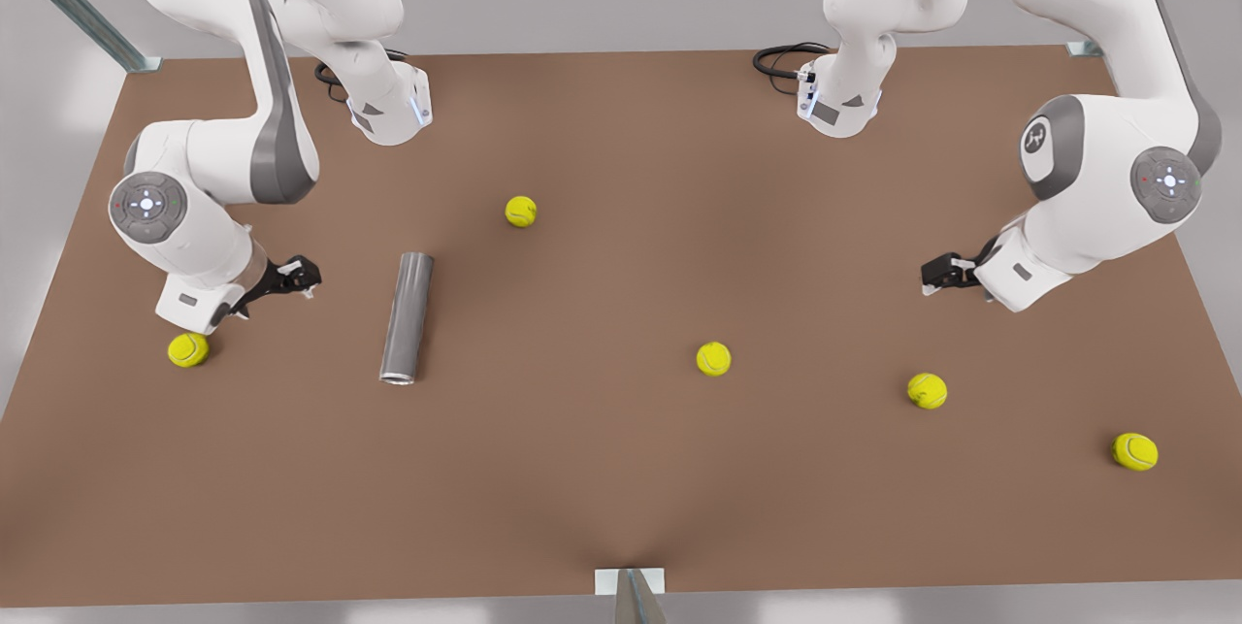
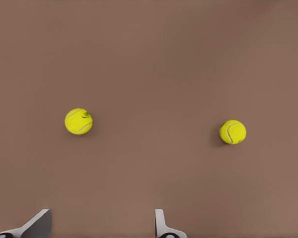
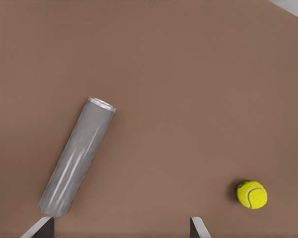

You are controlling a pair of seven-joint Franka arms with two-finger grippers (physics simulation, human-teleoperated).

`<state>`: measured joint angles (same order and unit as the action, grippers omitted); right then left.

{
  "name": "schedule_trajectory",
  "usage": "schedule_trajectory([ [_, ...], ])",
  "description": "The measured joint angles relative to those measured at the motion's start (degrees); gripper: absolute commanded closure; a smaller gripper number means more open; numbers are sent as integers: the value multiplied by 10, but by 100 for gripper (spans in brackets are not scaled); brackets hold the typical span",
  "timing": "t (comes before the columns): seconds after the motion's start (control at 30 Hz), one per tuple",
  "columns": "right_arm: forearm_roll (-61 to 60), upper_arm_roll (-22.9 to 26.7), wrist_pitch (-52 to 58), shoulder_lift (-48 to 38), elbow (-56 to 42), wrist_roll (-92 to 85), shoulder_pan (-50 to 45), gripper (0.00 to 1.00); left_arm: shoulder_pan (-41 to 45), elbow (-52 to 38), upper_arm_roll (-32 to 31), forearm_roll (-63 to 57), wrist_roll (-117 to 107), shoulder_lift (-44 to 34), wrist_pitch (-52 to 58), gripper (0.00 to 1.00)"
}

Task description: Put the tennis tube upright

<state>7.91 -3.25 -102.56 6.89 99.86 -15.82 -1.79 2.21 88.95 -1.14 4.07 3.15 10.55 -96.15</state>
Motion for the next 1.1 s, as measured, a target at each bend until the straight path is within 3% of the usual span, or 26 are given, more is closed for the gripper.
schedule_trajectory([
  [0.3, -2, -1, 16, 6, -24, 1, -7, 0, -14, 8, 2, 5, -29, -3, 23, 0],
  [0.47, -9, 1, -74, 109, -26, 1, 30, 0, -18, 9, 3, 6, -29, -3, 22, 0],
  [0.73, -18, -1, -148, 167, -7, 11, 34, 0, -18, 10, 3, 4, -31, -5, 23, 0],
  [0.83, -48, -2, -167, 156, 41, 38, 14, 0, -21, 11, 3, 3, -31, -6, 24, 0],
  [0.97, -53, -53, -167, 98, 137, 146, 14, 0, -19, 8, 3, 3, -31, -11, 27, 0],
  [1.1, -74, -54, -215, 42, 249, 217, 18, 0, -22, 8, 2, 2, -32, -12, 26, 0],
])
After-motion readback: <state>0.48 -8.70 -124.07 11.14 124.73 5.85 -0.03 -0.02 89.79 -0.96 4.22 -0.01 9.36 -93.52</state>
